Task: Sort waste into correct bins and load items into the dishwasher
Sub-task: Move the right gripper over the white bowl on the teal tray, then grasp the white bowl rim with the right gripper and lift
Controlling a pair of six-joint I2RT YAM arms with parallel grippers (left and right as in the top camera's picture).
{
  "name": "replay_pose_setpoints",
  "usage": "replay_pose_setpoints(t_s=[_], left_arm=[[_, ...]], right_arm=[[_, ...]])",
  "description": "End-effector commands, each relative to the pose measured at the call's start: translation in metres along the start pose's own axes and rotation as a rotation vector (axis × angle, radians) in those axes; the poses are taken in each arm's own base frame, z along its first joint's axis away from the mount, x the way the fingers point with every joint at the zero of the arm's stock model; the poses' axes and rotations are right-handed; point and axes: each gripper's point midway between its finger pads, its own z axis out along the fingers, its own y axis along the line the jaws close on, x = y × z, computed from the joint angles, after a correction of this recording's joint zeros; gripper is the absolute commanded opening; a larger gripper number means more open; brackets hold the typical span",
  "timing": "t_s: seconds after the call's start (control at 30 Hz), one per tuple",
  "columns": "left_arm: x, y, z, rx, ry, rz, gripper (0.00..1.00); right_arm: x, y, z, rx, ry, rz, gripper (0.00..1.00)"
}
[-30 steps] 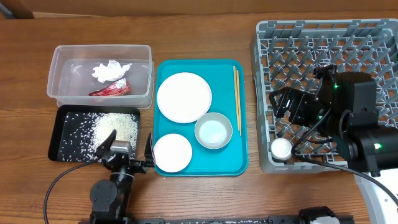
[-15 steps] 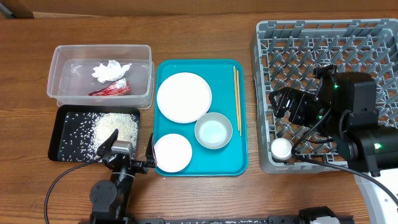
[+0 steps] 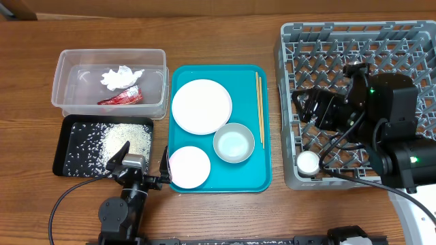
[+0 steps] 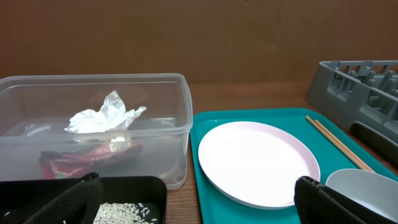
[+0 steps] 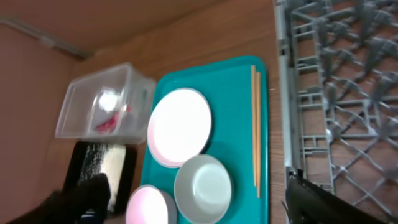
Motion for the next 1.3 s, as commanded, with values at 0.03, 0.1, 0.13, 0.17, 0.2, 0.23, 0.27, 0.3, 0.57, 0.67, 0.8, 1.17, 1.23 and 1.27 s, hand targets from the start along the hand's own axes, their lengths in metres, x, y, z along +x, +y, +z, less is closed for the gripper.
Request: replay_pose_setpoints(t_s=[0.03, 0.1, 0.13, 0.17, 0.2, 0.23, 0.27, 0.3, 0.57, 0.67, 0.8, 1.17, 1.23, 1.27], left_arm=[[0.0, -0.001, 0.0, 0.01, -0.008, -0.006, 1.0], [0.0, -0.001, 0.0, 0.009, -0.008, -0.006, 1.0], [0.0, -0.001, 0.0, 0.01, -0.008, -0.006, 1.0], [0.0, -0.001, 0.0, 0.009, -0.008, -0.006, 1.0], [0.0, -0.001, 0.0, 0.009, -0.008, -0.006, 1.0], [0.0, -0.001, 0.0, 0.009, -0.008, -0.006, 1.0], [0.0, -0.001, 0.0, 0.009, -0.008, -0.006, 1.0], [0.0, -0.001, 0.0, 0.01, -0.008, -0.006, 1.0], [0.0, -0.001, 0.0, 0.009, -0.008, -0.006, 1.0], [0.0, -0.001, 0.0, 0.009, -0.007, -0.006, 1.0], [0.0, -0.001, 0.0, 0.01, -0.008, -0.006, 1.0], [0.0, -0.001, 0.0, 0.01, -0.008, -0.006, 1.0], [0.0, -0.001, 0.0, 0.009, -0.008, -0.006, 1.0], [0.0, -0.001, 0.0, 0.009, -0.007, -0.006, 1.0]], right_arm=[[0.04, 0.035, 0.012, -0.115, 0.17, -0.105, 0.82], [0.061, 0.041, 0.026, -0.086, 0.231, -0.154, 0.82], [0.075, 0.045, 0.036, -0.054, 0.263, -0.195, 0.82], [0.081, 0.044, 0.042, -0.023, 0.275, -0.205, 0.81], [0.088, 0.043, 0.05, 0.025, 0.284, -0.212, 0.81], [0.095, 0.039, 0.058, 0.078, 0.292, -0.224, 0.8], [0.107, 0.037, 0.072, 0.132, 0.324, -0.26, 0.78], [0.116, 0.038, 0.082, 0.141, 0.356, -0.278, 0.76], [0.149, 0.012, 0.149, 0.242, 0.502, -0.33, 0.73], [0.157, 0.003, 0.169, 0.235, 0.547, -0.365, 0.71], [0.172, -0.012, 0.19, 0.253, 0.604, -0.408, 0.64], [0.191, -0.041, 0.206, 0.316, 0.695, -0.357, 0.38], [0.185, -0.035, 0.203, 0.304, 0.68, -0.368, 0.38], [0.181, -0.032, 0.201, 0.293, 0.667, -0.379, 0.38]])
